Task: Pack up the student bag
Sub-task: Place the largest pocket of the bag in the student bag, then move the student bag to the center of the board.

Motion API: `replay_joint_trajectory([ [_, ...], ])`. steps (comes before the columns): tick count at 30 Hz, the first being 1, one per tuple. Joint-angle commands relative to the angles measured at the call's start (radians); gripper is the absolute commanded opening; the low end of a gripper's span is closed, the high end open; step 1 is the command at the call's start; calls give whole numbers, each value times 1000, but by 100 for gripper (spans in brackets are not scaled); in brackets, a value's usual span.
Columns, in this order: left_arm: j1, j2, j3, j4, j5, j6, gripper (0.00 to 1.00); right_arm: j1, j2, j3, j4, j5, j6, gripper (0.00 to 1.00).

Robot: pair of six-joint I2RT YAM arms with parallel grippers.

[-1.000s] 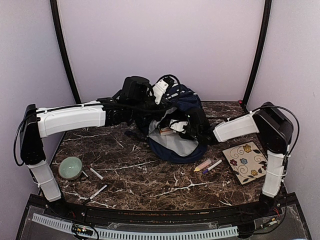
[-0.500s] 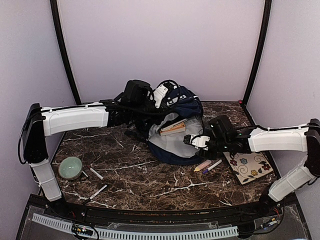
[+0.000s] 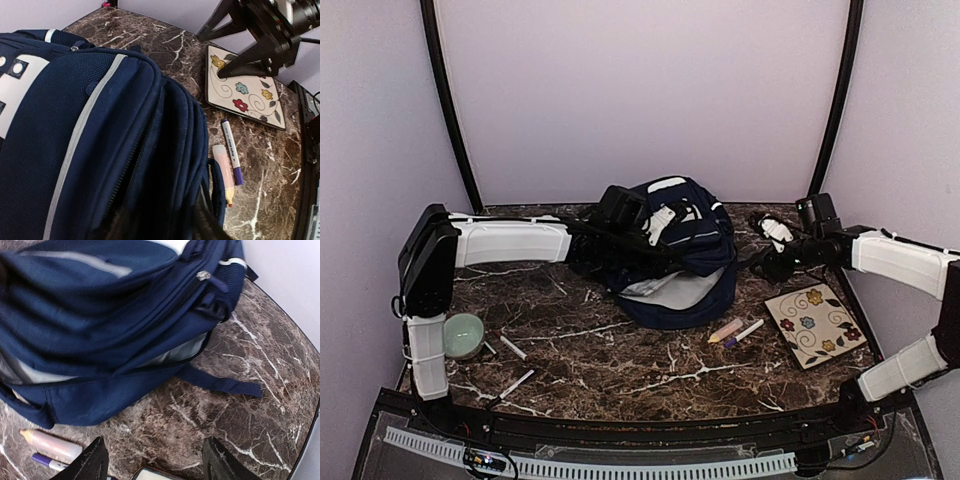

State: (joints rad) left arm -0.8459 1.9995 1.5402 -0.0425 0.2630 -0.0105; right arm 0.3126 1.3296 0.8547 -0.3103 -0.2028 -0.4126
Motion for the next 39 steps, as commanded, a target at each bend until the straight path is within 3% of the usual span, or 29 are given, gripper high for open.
replay_joint_trajectory([
  [1, 22, -46, 23, -70, 67, -31, 54, -109, 108, 163, -20, -186, 160, 65],
  [8, 46, -196, -32, -100, 68, -66, 66, -198, 331, 365, -2, -347, 288, 66],
  [13, 123, -264, -108, -80, 22, -128, 69, -201, 461, 421, 68, -370, 365, 67],
  [17, 241, -282, -189, -75, -117, -304, 70, -201, 573, 487, 60, -398, 423, 68],
  [20, 354, -290, -286, 12, -108, -464, 70, -201, 635, 525, 50, -423, 449, 69],
  [27, 490, -169, -372, 219, 69, -664, 70, -199, 736, 573, 27, -463, 473, 68],
  [39, 512, 79, -277, 346, 129, -792, 61, -186, 807, 606, 5, -494, 468, 69],
])
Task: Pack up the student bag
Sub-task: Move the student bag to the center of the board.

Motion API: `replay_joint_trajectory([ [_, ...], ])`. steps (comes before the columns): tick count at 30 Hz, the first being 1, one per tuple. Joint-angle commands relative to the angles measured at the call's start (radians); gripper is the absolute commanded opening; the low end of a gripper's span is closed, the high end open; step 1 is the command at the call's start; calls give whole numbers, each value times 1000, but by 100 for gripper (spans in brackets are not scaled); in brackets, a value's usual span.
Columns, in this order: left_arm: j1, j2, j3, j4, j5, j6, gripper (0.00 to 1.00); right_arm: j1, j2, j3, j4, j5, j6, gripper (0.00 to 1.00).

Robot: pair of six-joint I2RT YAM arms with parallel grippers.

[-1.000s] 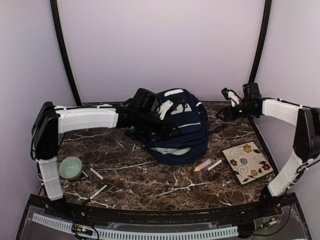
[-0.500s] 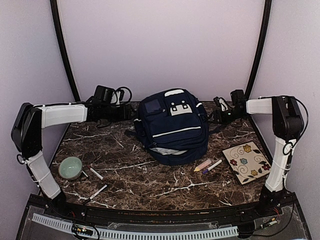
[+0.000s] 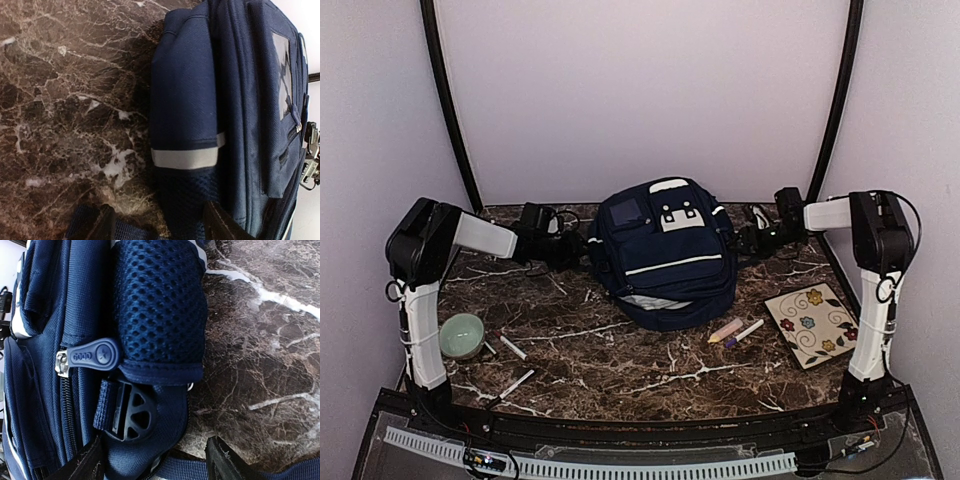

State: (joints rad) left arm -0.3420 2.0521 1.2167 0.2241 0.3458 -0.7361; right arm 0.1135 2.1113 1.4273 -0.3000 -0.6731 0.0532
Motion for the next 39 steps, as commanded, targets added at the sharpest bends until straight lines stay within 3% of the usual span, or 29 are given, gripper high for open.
replay_joint_trajectory([
  [1, 8, 40, 51, 85, 57, -80, 60, 17, 31, 38, -9, -23, 1, 69],
  [9, 8, 68, 63, 132, 126, -98, 43, 62, 116, 139, -62, -24, -18, 66],
  [16, 8, -19, -31, 213, 171, -106, 5, 107, 203, 225, -78, -39, -11, 58],
  [18, 8, -76, -81, 206, 147, -94, 0, 114, 227, 255, -70, -41, 6, 56],
  [29, 6, -448, -468, 111, -61, -94, 0, 167, 395, 550, -36, -69, 158, 52],
  [35, 6, -616, -551, -55, -165, -98, 0, 197, 439, 647, -65, -34, 165, 56],
  [37, 3, -654, -566, -93, -171, -102, 4, 195, 418, 664, -93, 8, 134, 59],
  [39, 3, -690, -566, -163, -196, -105, 17, 188, 374, 662, -117, 46, 100, 61],
])
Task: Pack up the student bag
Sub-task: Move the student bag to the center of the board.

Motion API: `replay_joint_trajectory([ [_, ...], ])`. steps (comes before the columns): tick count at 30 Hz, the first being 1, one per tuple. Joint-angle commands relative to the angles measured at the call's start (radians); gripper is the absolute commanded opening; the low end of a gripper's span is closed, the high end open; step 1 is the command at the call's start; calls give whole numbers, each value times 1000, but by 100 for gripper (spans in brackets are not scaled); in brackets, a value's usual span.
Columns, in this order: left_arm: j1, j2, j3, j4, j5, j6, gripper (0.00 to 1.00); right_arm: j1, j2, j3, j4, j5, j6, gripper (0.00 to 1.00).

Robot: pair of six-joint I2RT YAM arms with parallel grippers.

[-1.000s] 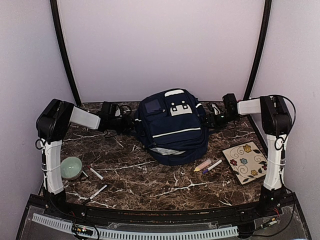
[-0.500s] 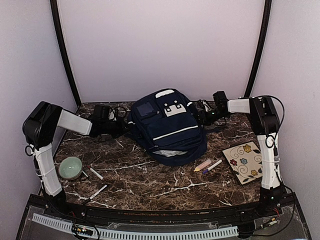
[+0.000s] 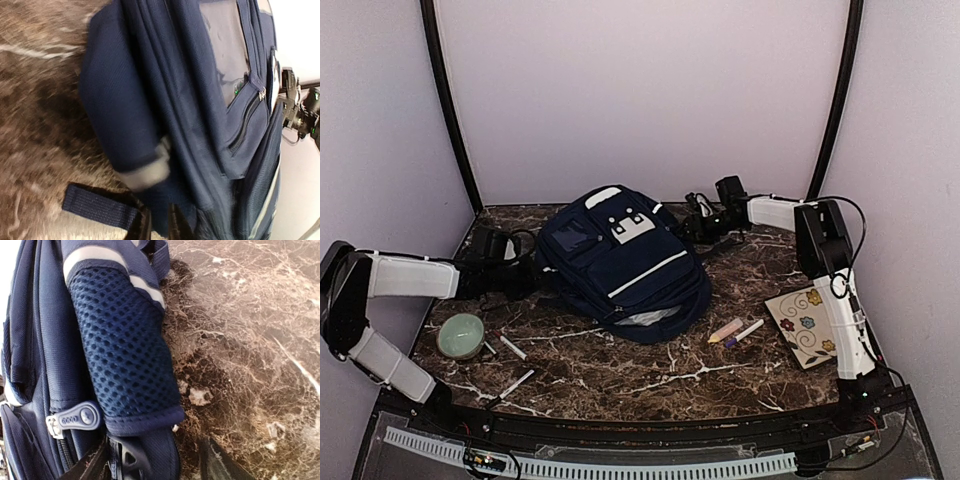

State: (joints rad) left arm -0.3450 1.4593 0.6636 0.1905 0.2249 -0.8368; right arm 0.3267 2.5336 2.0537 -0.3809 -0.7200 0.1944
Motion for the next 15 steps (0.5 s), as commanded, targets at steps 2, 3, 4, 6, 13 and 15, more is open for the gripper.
replay_joint_trajectory([
  [2, 6, -129, -4, -193, -95, 4, 28, -41, -110, 6, -38, 99, -55, 63],
  [3, 6, -145, 3, -223, -101, 8, 34, -48, -147, -21, -32, 99, -60, 63],
  [4, 6, -159, 12, -248, -103, 18, 38, -56, -189, -47, -29, 99, -65, 64],
  [6, 6, -176, 29, -301, -98, 47, 42, -65, -284, -115, -21, 100, -88, 64],
  [13, -159, -232, 33, -301, -94, 309, 44, -61, -565, -446, 55, 46, -136, 64],
  [15, -228, -255, 0, -245, -81, 377, 47, -56, -632, -531, 72, -4, -161, 64],
])
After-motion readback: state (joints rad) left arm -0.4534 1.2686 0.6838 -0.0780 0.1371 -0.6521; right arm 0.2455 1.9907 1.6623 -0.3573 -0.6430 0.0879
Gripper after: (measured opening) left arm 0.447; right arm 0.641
